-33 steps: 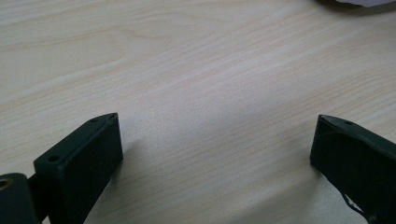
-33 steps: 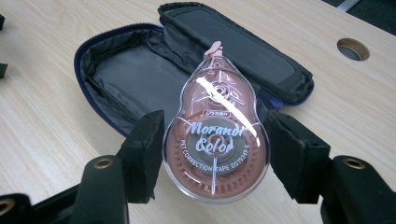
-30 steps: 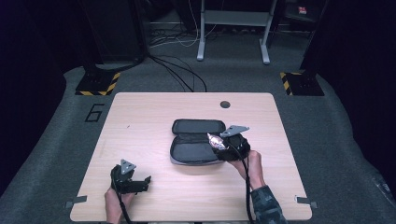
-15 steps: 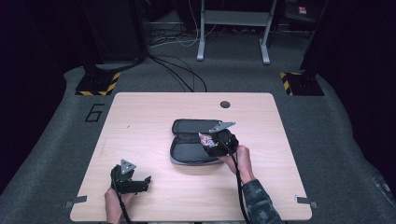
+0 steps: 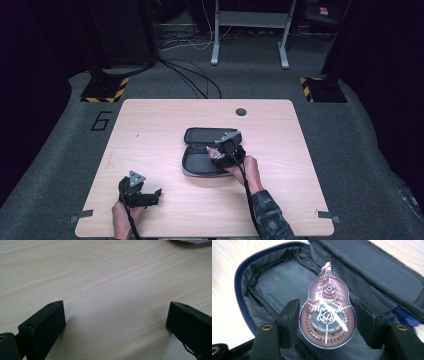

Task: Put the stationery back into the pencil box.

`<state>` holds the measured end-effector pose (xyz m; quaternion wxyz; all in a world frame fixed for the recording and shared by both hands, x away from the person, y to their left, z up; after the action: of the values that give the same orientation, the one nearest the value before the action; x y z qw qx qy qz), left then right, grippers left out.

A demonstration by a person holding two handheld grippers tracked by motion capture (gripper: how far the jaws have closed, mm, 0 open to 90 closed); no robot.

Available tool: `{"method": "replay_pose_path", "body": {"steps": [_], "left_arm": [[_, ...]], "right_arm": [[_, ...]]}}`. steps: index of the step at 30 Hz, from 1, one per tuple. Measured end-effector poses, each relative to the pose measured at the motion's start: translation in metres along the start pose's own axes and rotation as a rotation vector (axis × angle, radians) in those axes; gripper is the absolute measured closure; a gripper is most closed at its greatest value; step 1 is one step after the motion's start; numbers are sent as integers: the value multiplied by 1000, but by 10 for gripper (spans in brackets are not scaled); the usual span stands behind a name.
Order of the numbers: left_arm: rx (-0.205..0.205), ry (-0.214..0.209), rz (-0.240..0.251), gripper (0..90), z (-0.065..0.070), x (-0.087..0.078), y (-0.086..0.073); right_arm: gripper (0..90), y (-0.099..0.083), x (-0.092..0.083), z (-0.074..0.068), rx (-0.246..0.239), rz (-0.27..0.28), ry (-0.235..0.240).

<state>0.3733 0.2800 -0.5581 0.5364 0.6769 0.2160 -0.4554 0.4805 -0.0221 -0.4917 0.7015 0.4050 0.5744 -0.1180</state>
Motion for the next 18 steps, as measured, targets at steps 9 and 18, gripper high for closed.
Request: {"method": "replay_pose_path", "body": {"steps": [9,18], "left_arm": [[0,-1,0,23,0,0,0],[-4,4,13,24,0,1,0]], "right_arm": [[391,-1,17,-3,18,-39,18],[390,-2,27,-6,12,-68,36]]}}
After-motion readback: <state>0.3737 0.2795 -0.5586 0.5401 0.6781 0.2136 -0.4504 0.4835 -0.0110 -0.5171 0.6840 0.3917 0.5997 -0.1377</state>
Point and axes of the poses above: each handheld gripper's, and its own axes: x roughly forward along the jaws, y roughly out of its top, z roughly to its right, the point moved 4 cm from there along x, roughly forward along the jaws, and after that the axes turned 14 degrees about -z, right-handed, at the moved point
